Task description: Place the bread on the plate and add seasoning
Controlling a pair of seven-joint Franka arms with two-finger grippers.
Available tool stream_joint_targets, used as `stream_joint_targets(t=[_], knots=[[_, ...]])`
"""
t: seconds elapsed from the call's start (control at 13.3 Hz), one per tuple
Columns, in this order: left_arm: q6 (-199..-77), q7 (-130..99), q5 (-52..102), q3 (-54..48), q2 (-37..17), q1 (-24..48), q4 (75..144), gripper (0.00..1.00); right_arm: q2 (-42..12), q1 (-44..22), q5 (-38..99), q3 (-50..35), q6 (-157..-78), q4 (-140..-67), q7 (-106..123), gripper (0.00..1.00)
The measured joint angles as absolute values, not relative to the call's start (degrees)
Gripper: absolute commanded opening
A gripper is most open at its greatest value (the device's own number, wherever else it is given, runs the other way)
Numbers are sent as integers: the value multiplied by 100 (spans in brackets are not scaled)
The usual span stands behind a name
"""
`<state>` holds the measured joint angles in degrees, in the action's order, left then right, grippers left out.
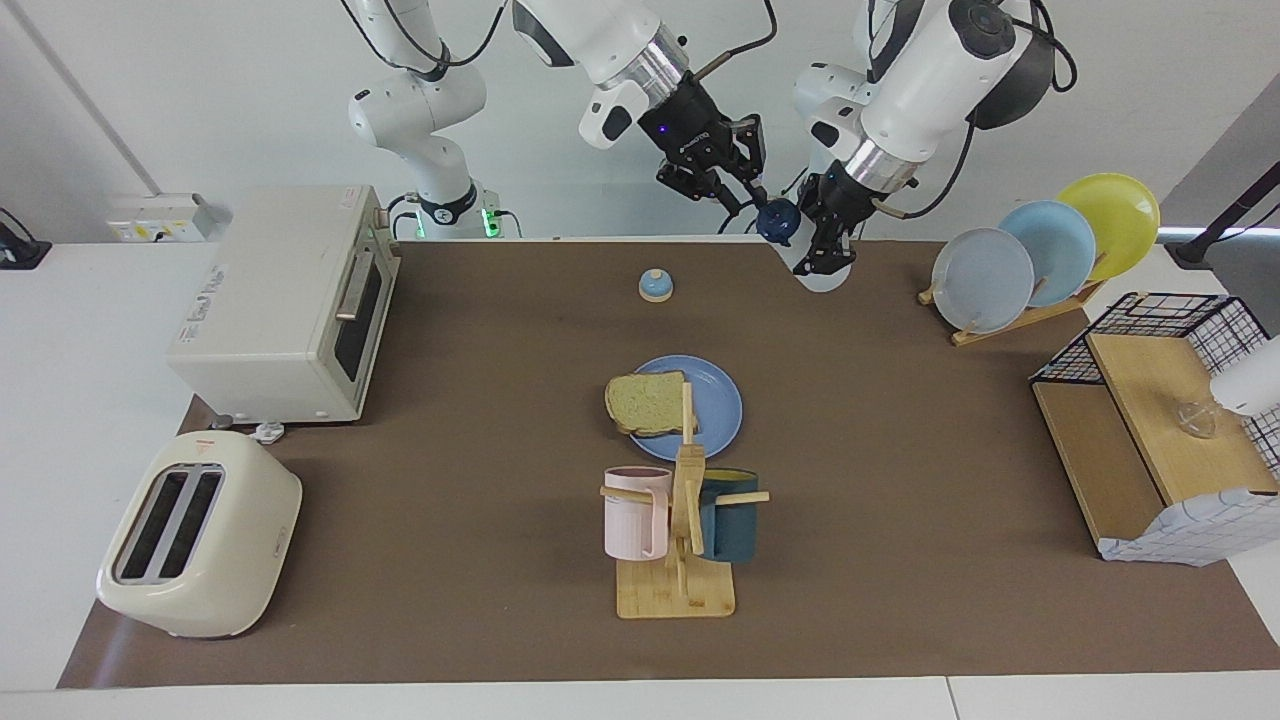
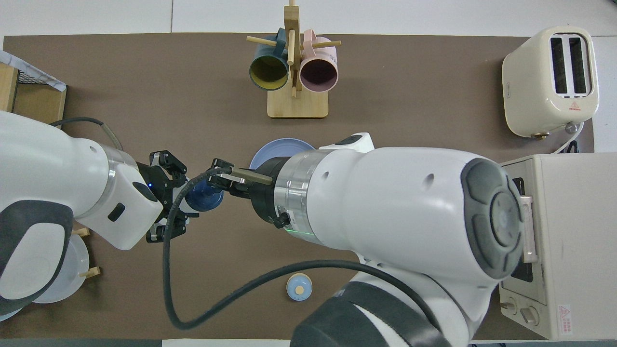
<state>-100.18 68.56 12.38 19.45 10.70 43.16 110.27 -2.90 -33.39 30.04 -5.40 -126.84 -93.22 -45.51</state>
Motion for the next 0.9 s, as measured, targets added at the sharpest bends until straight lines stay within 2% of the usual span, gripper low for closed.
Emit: stream_joint_targets(t=[0.68, 0.83, 0.9], knots=[[-10018, 6855, 1238, 1945, 1078, 4316, 11061, 0, -294, -3466, 2941, -542, -12734, -9344, -4551, 32], [-10018, 6855, 1238, 1945, 1079, 4316, 11061, 0, -295, -3466, 2938, -541, -12734, -9347, -4551, 26], [-10018, 6855, 1238, 1945, 1079, 4316, 11061, 0, -295, -3466, 2937, -541, -12734, -9347, -4551, 17]])
